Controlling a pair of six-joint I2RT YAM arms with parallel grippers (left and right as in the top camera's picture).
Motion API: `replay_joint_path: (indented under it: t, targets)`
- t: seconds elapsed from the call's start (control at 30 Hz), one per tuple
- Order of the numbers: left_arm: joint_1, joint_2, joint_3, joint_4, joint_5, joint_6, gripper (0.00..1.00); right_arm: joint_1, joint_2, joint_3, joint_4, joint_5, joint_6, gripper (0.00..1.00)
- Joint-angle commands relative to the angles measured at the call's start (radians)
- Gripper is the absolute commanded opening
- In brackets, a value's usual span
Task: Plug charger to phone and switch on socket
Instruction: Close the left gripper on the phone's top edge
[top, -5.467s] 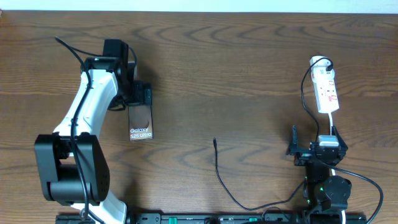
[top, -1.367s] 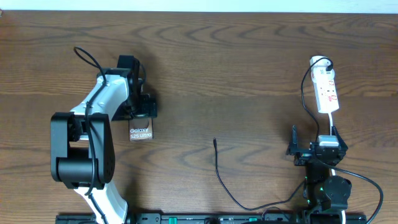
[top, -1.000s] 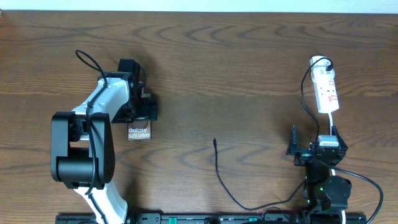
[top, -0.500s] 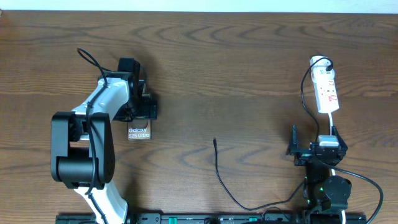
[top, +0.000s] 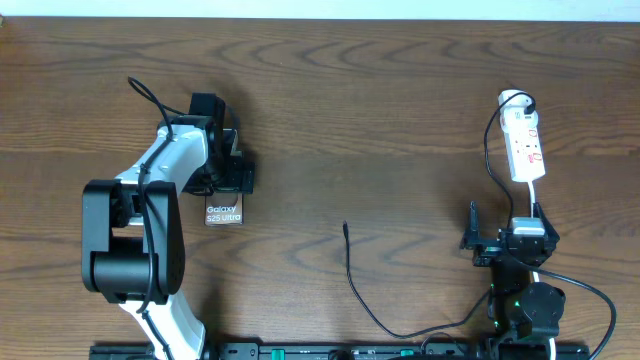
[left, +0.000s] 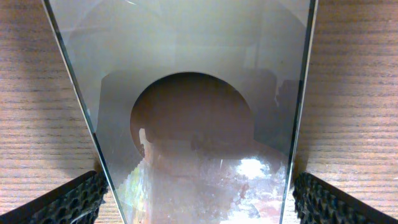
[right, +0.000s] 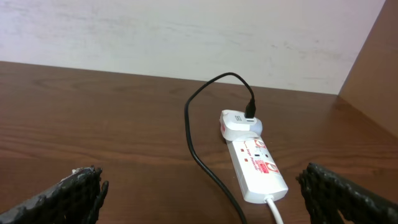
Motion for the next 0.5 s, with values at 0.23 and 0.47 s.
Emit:
replay_joint_path:
  t: [0.23, 0.47]
  targets:
    - [-0.001, 0.017, -0.005, -0.012, 0.013, 0.014, 0.98, 0.011, -0.005, -0.001, -0.004, -0.002, -0.006, 0.99]
    - [-0.001, 0.017, -0.009, -0.012, 0.013, 0.014, 0.98, 0.011, -0.005, -0.001, -0.004, -0.002, -0.006, 0.99]
